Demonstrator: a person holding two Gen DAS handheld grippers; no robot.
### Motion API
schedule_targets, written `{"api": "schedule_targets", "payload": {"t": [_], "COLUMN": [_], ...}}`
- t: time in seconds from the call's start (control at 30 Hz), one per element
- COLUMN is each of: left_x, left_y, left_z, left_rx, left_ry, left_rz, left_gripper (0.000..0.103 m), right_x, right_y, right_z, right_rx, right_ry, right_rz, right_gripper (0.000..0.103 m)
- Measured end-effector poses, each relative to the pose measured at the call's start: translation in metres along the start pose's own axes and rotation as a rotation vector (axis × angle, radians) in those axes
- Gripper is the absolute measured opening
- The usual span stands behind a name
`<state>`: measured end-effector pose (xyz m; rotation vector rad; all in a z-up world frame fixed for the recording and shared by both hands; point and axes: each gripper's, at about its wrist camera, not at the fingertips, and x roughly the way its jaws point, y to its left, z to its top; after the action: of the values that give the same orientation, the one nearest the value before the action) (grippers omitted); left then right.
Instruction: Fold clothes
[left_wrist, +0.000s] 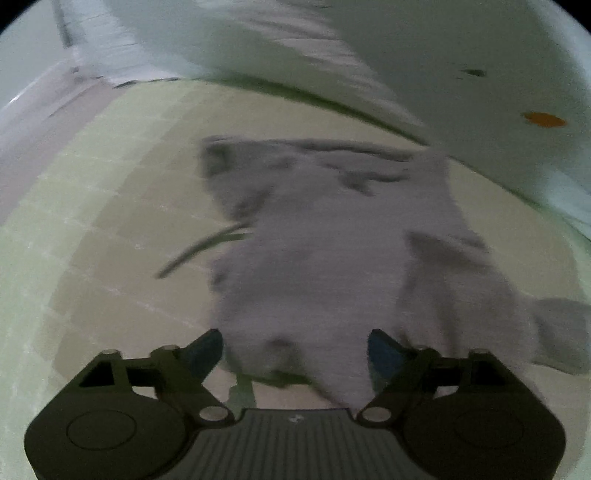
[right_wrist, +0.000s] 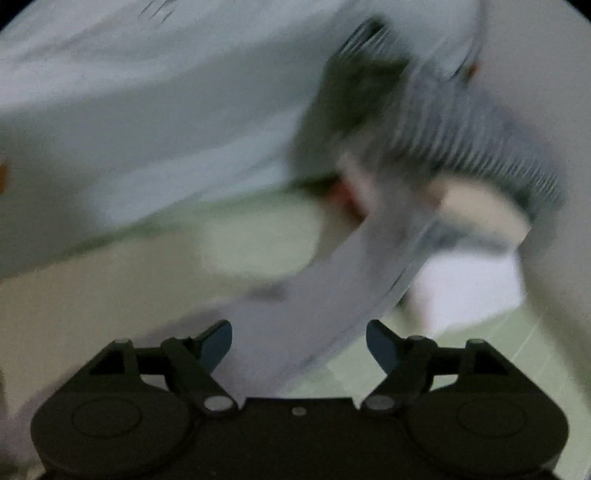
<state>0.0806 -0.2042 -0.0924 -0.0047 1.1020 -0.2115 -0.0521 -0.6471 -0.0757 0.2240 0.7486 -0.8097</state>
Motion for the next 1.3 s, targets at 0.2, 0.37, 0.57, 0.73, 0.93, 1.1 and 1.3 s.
{"api": "schedule_targets", "payload": {"t": [0.2, 0.37, 0.57, 0.73, 0.93, 1.1, 1.3], "left_x": [0.017, 0.02, -0.017, -0.051, -0.065, -0.046, -0.02], "left_y": [-0.031, -0.009, 0.065, 0.176, 0.212, 0.151, 0.073], "left_z": [-0.005, -0.003, 0.015, 0.029, 0.004, -0.023, -0.051], "left_rx": [0.131, 0.041, -0.115, -0.39, -0.554, -0.422, -0.255], "left_ry": [0.03, 0.016, -0.151, -0.234, -0.2, -0.088, 0.051], "left_rz": [0.016, -0.011, 0.166, 0.442, 0.455, 0.227, -0.011], "left_gripper": [0.091, 0.043, 0.006, 0.007, 0.068, 0.074, 0.074], "right_x": [-0.012, -0.036, -0.03, -0.033, -0.04, -0.043, -0.047], "right_y": [0.059, 0.08, 0.068, 0.062, 0.066, 0.077, 0.084], "right_z": [-0.049, -0.053, -0.045, -0.054, -0.063, -0.068, -0.078], "right_rx": [-0.043, -0.159, -0.13, -0.099, -0.109, -0.13, -0.142], "right_ry": [0.103, 0.078, 0.083, 0.105, 0.115, 0.134, 0.177], "right_rz": [0.146, 0.195, 0.191, 0.178, 0.185, 0.235, 0.319], "right_gripper": [0.08, 0.08, 0.08, 0.079, 0.079, 0.08, 0.081]}}
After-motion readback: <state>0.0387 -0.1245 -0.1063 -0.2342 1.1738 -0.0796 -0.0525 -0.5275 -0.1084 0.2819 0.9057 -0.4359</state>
